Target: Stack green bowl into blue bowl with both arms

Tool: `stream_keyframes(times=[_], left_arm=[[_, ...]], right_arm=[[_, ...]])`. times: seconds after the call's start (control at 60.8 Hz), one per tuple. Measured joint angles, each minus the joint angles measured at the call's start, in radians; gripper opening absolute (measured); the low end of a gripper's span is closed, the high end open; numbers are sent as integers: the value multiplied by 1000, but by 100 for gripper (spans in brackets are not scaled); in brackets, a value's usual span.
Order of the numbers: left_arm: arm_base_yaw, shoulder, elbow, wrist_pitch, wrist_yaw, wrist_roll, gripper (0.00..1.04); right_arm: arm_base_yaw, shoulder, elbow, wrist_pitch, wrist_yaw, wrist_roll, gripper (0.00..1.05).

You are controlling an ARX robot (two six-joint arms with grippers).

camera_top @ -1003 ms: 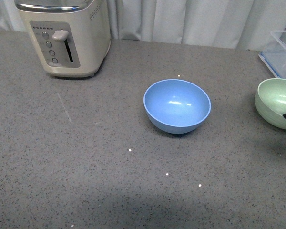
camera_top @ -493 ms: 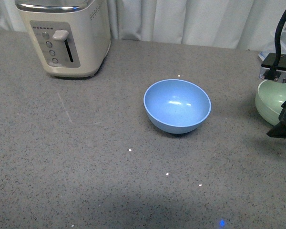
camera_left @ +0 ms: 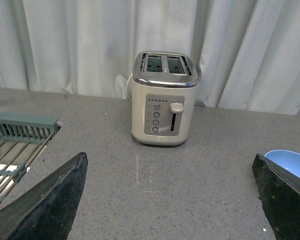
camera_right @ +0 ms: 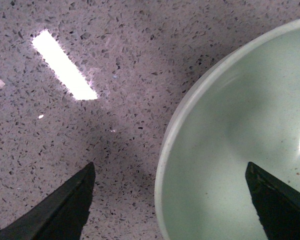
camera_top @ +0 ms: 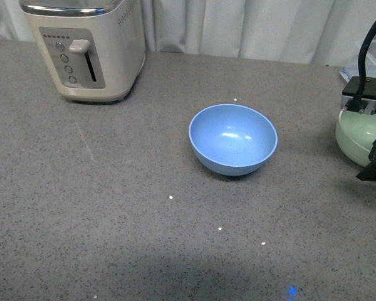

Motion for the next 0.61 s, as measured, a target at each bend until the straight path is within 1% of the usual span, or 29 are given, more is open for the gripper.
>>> stream_keyframes(times=[0.066,0.148,0.181,0.214,0.296,0.493,0.526,0.608], left_arm=[[0,0,0,0,0,0,98],[0,0,0,0,0,0,98],[0,0,0,0,0,0,98],[0,0,0,0,0,0,98],[0,0,0,0,0,0,98],[0,0,0,0,0,0,98],[0,0,0,0,0,0,98],[0,0,0,0,0,0,98]], right_arm=[[0,0,-1,0,7,0,70],[0,0,-1,3,14,0,52],[0,0,-1,3,15,0,47],[0,0,-1,3,16,0,43],[0,0,-1,11,24,-5,30],[2,0,-5,18,22,-19,2],[2,-3,-4,19,22,-26,1],[8,-13,-5,20,16,-24,2]])
